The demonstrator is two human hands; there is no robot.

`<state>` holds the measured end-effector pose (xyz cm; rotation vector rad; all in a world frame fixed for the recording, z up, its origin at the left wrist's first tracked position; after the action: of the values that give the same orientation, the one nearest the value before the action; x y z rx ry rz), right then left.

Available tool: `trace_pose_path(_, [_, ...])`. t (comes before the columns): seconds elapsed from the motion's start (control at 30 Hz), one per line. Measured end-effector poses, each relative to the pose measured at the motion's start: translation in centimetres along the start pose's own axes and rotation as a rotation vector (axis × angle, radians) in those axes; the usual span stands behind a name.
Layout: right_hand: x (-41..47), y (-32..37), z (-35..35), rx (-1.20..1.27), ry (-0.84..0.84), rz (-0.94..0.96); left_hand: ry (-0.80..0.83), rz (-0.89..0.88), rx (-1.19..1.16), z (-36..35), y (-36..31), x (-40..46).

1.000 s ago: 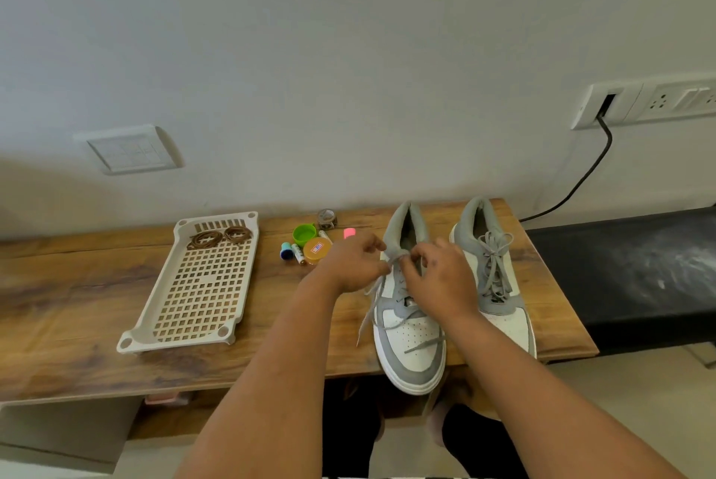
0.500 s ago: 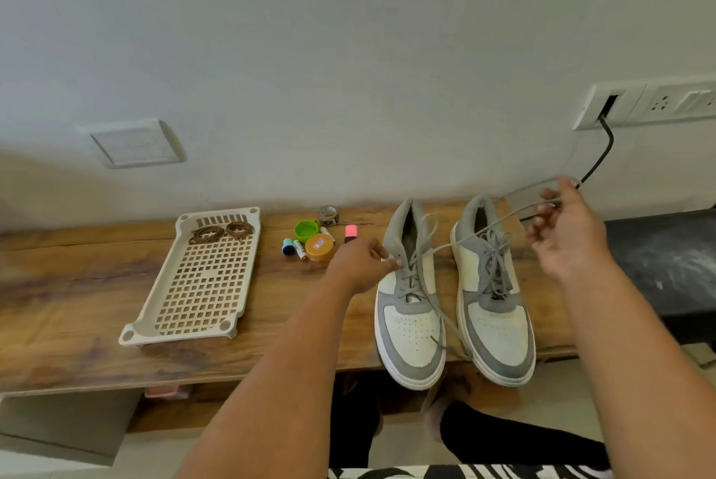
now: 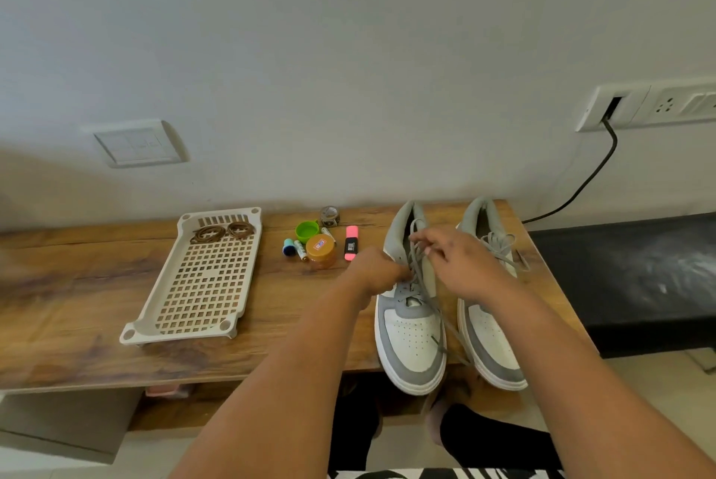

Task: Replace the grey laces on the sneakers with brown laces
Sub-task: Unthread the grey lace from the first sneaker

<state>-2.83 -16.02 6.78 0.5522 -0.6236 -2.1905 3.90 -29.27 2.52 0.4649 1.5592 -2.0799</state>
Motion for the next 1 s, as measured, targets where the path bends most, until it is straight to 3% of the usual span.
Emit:
trace_pose_path(0.1, [0.5,-0.6,-1.5,-0.055,0.076,0.018,0.084,0.006,-0.247,0.3,0.0,-0.7])
trace_pose_path(0.17, [0.8,-1.1,-2.0,-0.087,0.120,0.001,0.058,-0.001,-0.402,1.2,-0.3,-0.9])
trace_pose_path(0.27, [1.0,-1.5,-2.0,-0.061,0.125,-0.021,-0.008,0.031,-0.176,1.7,-0.1,-0.7])
trace_pose_path(0.37, [1.0,-1.6,-1.9,-0.045,0.110,-0.038,0.075,0.096,-0.049,0.1,0.9,-0.4])
trace_pose_path(0.6, [1.0,-2.0,-1.4,-0.001,0.088,-0.083,0.173,0.018,-0.219,-0.2,0.3,-0.3])
trace_pose_path(0.73, [1.0,-2.5,-1.1,0.132,0.093,-0.116,0.114,0.035,-0.272,1.6,0.2,-1.1])
trace_pose_path(0.87, [1.1,-2.6,-1.3,0.144,0.095,-0.117,0.081,0.088,0.021,1.7,0.8,-0.8])
trace_pose_path(1.0, [1.1,-2.7,-1.4,0.144,0.090,-0.111,0.163,-0.026,0.044,1.2,0.6,-1.0])
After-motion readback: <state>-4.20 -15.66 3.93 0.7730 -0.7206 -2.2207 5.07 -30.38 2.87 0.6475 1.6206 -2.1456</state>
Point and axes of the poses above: each hand's wrist, its own x-axis towards the middle knuckle, its own z-axis out of the back of the hand, y = z × x, the point moved 4 cm from there along x, towards the middle knuckle, and after that the axes turned 13 degrees about y, right-handed, at the moved point
